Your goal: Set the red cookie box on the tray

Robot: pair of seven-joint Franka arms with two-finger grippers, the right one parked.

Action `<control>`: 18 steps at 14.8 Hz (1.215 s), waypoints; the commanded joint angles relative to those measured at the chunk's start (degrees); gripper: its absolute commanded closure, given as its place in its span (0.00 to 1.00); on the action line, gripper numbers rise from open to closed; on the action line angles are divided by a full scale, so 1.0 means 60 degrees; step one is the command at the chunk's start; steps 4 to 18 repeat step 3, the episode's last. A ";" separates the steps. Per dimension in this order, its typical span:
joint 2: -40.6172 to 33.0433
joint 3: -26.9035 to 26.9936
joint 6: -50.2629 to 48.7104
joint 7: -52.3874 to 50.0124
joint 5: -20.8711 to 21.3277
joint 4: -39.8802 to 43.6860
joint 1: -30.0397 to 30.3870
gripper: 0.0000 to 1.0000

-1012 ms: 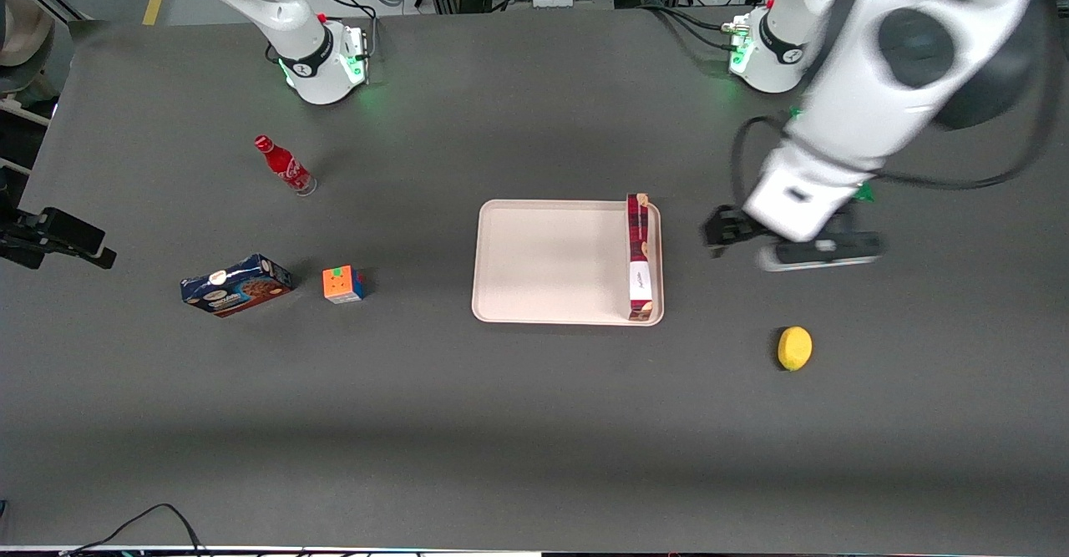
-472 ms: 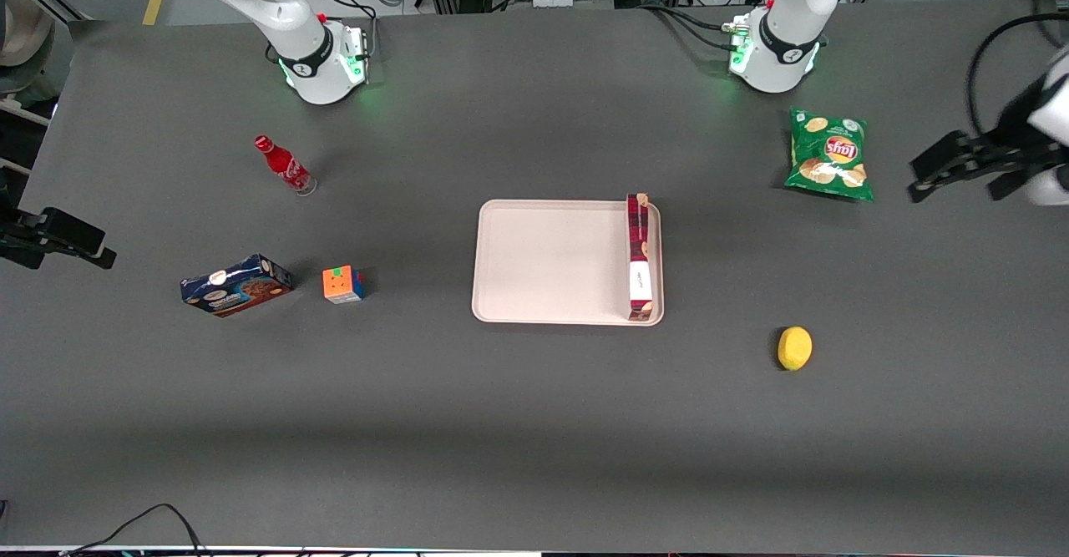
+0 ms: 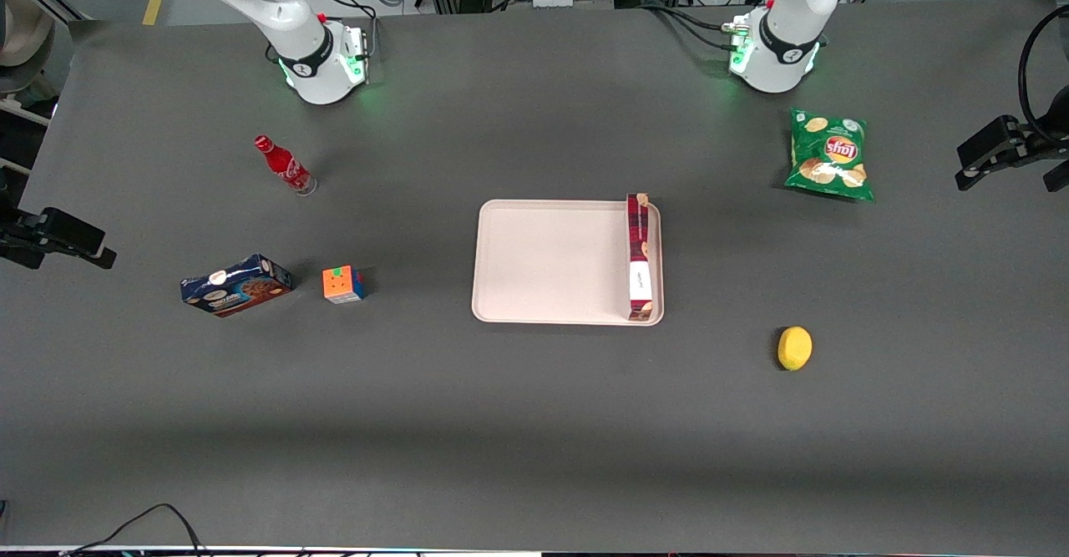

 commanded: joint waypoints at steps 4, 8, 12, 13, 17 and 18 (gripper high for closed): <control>-0.0186 -0.0036 -0.0192 0.0257 0.0170 -0.0025 0.0014 0.00; -0.0186 -0.0036 -0.0192 0.0257 0.0170 -0.0025 0.0014 0.00; -0.0186 -0.0036 -0.0192 0.0257 0.0170 -0.0025 0.0014 0.00; -0.0186 -0.0036 -0.0192 0.0257 0.0170 -0.0025 0.0014 0.00; -0.0186 -0.0036 -0.0192 0.0257 0.0170 -0.0025 0.0014 0.00; -0.0186 -0.0036 -0.0192 0.0257 0.0170 -0.0025 0.0014 0.00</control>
